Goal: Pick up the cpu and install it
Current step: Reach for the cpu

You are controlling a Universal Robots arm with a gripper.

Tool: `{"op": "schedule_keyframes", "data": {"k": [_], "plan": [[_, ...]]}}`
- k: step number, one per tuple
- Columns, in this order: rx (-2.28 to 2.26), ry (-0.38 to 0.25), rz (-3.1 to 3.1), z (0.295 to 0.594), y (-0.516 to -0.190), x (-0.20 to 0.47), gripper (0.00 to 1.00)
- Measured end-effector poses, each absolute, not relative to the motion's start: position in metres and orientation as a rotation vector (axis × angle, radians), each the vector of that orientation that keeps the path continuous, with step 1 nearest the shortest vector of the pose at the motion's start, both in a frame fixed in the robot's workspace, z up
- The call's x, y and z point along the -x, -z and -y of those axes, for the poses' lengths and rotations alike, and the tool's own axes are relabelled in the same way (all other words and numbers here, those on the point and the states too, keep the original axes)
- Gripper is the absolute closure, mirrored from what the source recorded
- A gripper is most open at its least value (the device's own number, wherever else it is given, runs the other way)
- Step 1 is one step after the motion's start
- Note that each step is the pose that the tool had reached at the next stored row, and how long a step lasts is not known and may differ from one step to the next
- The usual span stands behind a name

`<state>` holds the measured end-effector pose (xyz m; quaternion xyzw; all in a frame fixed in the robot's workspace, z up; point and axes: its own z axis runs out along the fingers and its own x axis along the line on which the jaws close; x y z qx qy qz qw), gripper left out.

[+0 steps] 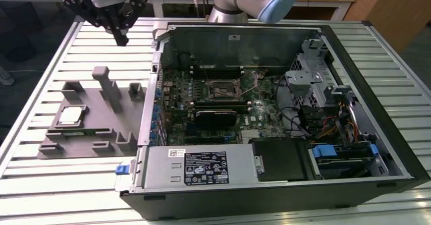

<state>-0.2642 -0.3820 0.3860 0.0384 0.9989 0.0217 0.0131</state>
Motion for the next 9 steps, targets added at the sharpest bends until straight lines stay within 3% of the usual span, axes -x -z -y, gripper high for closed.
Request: {"op": "schedule_keyframes", "data": {"k": [9], "plan": [[-0.120, -0.067, -3.112, 0.382, -0.384, 0.277, 0.89]]}}
